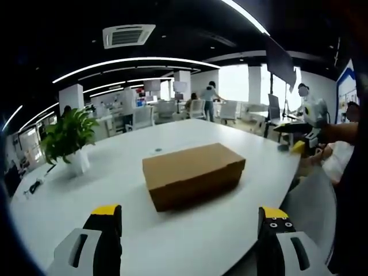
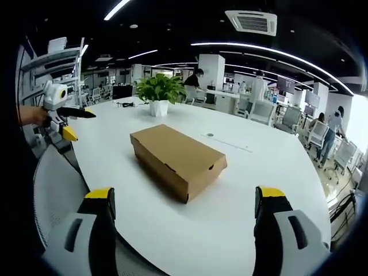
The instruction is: Operate the shoe box by opening the lid, removing the specified soft item, and placing it in the target area until the item is outside and the box remains undamaged.
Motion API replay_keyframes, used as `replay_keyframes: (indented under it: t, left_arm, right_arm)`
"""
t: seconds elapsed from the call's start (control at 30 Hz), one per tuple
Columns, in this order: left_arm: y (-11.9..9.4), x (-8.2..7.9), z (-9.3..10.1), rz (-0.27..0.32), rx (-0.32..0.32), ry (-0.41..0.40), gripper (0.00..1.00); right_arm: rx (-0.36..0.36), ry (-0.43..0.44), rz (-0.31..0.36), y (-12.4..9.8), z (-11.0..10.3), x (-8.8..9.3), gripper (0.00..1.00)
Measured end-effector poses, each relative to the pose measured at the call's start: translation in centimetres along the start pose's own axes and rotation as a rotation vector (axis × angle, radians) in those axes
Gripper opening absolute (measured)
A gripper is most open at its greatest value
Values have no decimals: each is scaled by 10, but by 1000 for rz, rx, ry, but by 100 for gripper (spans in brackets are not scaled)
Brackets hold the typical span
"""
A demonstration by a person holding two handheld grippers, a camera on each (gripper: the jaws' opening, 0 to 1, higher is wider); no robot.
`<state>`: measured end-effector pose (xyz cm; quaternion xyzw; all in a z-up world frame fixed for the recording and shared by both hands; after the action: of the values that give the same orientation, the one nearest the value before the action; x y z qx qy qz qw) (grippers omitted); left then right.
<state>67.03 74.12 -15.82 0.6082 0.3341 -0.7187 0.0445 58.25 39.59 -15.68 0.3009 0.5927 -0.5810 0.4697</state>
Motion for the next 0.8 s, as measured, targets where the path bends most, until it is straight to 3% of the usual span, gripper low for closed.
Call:
replay_keyframes:
  t: [0.8]
  left_arm:
    - [4, 3, -2, -2, 6, 0, 100]
  right_arm:
    - [3, 5, -2, 1, 0, 2, 96]
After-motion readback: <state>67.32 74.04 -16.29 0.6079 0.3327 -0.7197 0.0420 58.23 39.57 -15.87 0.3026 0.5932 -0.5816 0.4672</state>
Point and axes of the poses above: the point that each gripper's makers call its tool centre point, and the gripper's own axes: y roughly forward along the fingers, z roughly to its right, x roughly out of its underside, the point moved 5 cm from there along -y, roughly backward along the fingers, and after that the axes turned 7 degrees about x, right-handed, at the moved point
